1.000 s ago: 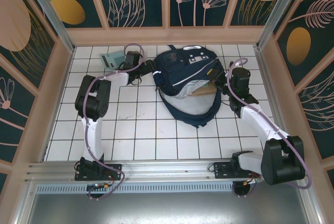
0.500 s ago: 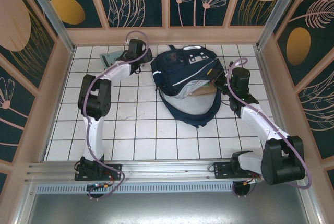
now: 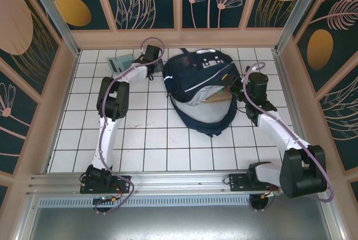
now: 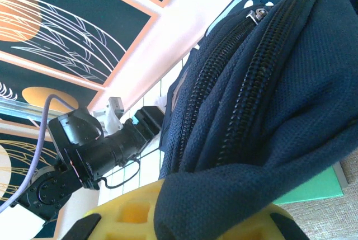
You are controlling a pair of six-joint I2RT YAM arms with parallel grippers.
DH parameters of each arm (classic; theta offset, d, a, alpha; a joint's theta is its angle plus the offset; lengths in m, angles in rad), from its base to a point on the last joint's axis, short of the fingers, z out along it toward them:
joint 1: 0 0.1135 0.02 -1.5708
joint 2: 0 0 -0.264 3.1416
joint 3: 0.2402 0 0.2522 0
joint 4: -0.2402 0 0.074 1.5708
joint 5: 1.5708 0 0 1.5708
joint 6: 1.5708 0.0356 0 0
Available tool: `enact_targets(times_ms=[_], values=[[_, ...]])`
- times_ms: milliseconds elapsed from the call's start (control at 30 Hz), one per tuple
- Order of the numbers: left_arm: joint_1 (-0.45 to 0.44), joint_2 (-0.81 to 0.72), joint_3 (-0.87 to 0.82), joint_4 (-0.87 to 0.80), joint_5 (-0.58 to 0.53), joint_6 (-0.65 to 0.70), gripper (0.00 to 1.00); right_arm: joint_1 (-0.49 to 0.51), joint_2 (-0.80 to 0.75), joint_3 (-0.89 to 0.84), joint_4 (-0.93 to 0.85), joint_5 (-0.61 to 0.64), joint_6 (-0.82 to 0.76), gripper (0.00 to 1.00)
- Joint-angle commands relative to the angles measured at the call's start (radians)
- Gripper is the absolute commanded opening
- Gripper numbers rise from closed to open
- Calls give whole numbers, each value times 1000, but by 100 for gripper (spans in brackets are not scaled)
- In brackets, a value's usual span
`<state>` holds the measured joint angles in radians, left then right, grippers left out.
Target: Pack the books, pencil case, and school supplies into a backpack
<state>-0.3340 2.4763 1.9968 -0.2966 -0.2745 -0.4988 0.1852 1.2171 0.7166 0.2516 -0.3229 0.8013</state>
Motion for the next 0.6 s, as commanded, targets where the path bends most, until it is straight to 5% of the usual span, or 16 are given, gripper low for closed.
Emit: enact_targets(times_ms=[0, 200, 333, 567], values=[[-5, 65, 67, -83, -51, -23, 79, 18, 6, -3, 99, -50, -4, 1], [-15, 118, 126, -173, -142, 11, 72, 18, 8, -2, 99, -50, -4, 1], [-20, 105, 95, -170, -162, 31, 51, 19, 7, -3, 101, -50, -3, 1], [-22, -91, -133, -33, -124, 29, 36, 19, 3, -5, 101, -50, -3, 1]])
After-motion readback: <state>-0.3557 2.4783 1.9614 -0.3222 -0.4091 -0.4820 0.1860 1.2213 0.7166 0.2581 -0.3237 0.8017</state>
